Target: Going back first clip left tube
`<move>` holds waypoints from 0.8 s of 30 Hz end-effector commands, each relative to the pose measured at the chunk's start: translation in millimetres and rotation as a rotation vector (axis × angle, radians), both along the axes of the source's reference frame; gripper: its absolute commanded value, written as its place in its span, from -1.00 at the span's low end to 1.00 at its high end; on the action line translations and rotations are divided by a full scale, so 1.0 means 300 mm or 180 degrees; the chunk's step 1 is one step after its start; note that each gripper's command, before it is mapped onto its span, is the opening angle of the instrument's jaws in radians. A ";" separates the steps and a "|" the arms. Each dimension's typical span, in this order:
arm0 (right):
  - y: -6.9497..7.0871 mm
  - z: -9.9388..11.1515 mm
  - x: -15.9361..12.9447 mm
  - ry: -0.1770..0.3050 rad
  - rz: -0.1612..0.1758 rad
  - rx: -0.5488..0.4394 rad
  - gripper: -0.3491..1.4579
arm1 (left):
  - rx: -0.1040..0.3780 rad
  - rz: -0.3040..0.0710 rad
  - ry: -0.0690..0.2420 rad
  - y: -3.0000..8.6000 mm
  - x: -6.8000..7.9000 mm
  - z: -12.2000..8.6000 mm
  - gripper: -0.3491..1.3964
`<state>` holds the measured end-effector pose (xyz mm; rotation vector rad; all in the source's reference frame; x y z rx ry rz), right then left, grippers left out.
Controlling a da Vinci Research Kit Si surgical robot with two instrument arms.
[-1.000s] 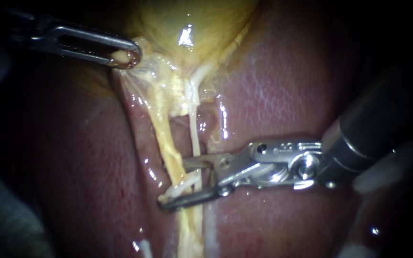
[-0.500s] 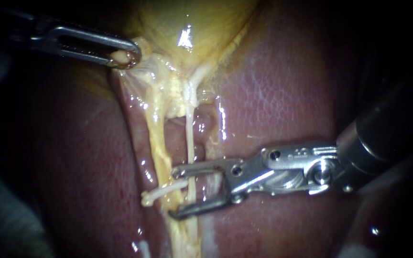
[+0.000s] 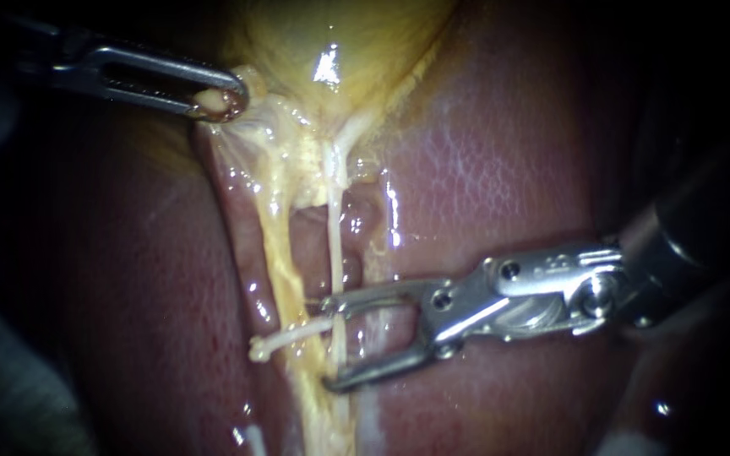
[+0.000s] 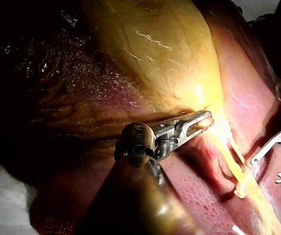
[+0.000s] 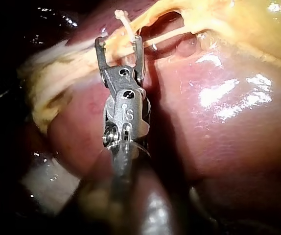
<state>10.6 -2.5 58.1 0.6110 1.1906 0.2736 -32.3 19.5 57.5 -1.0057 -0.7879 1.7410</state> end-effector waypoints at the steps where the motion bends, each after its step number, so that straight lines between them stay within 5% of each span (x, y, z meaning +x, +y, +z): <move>1: 0.0011 -0.0012 -0.0016 0.0004 0.0016 -0.0067 -0.06 | 0.0000 0.0000 0.0000 0.0000 0.0000 0.0000 -1.00; 15: 0.0162 -0.0143 -0.0247 -0.0112 0.0124 -0.0561 -0.06 | 0.0000 0.0000 0.0000 0.0000 0.0000 -0.0001 -1.00; 24: 0.0192 -0.0167 -0.0302 -0.0130 0.0146 -0.0604 -0.06 | -0.0013 -0.0010 0.0009 -0.0012 -0.0015 0.0018 -1.00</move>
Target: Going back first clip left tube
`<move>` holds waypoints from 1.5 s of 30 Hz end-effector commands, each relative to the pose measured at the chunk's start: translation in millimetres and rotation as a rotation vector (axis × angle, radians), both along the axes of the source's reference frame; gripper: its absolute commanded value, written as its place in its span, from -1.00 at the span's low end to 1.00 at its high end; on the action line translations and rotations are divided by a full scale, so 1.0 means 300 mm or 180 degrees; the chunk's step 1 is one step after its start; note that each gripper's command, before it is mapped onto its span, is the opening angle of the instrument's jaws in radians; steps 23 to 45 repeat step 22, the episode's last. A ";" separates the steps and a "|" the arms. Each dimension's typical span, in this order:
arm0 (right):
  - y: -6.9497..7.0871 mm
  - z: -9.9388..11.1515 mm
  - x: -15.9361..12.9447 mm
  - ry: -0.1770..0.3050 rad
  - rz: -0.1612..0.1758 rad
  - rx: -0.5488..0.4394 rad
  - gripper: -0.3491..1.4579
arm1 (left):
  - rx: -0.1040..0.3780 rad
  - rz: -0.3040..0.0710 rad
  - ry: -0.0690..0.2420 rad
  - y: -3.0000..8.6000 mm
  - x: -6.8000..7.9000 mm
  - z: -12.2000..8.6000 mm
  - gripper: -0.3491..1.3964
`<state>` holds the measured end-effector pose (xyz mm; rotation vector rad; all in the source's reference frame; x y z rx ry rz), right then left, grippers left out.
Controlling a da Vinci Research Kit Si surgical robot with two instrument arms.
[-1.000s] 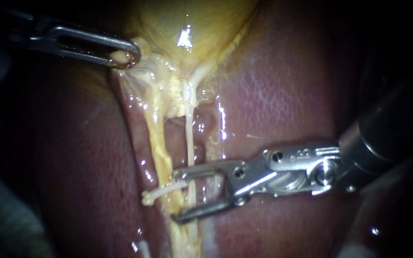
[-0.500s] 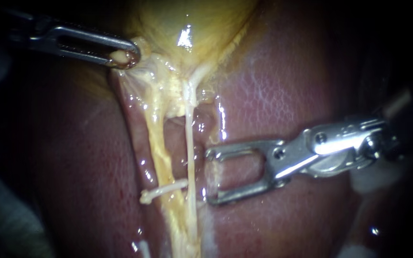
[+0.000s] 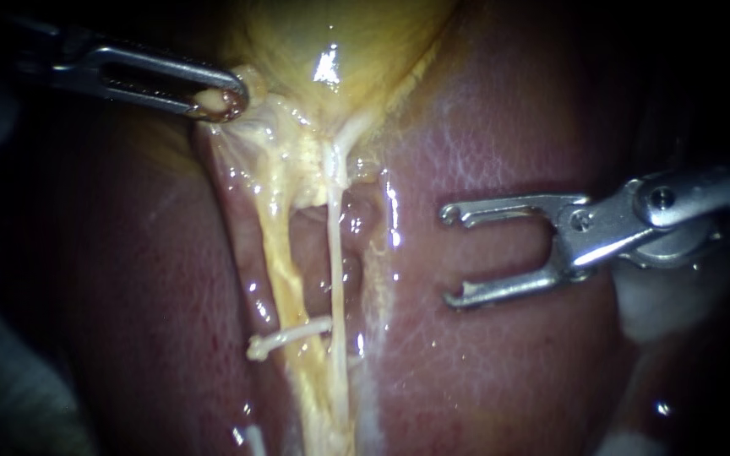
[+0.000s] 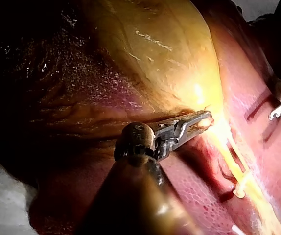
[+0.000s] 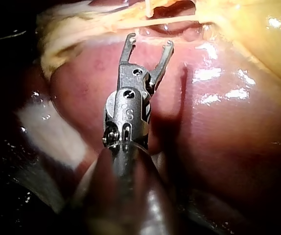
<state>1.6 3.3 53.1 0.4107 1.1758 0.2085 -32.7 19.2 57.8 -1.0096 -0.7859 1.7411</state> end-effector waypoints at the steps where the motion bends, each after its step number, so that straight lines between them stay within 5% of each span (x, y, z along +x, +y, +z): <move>1: -0.0001 0.0000 0.0000 0.0004 -0.0002 0.0001 -0.06 | -0.0010 -0.0011 0.0019 -0.0008 -0.0010 0.0018 -1.00; 7: -0.0003 -0.0002 0.0000 0.0005 -0.0004 0.0000 -0.06 | -0.0025 0.0040 -0.0005 -0.0051 -0.0068 0.0111 -1.00; 13: -0.0004 -0.0002 -0.0002 0.0005 -0.0004 0.0001 -0.06 | -0.0021 0.0056 -0.0025 -0.0048 -0.0130 0.0154 -1.00; 45: -0.0006 -0.0004 -0.0004 0.0007 -0.0007 0.0001 -0.06 | -0.0020 0.0063 -0.0018 -0.0050 -0.0127 0.0155 -1.00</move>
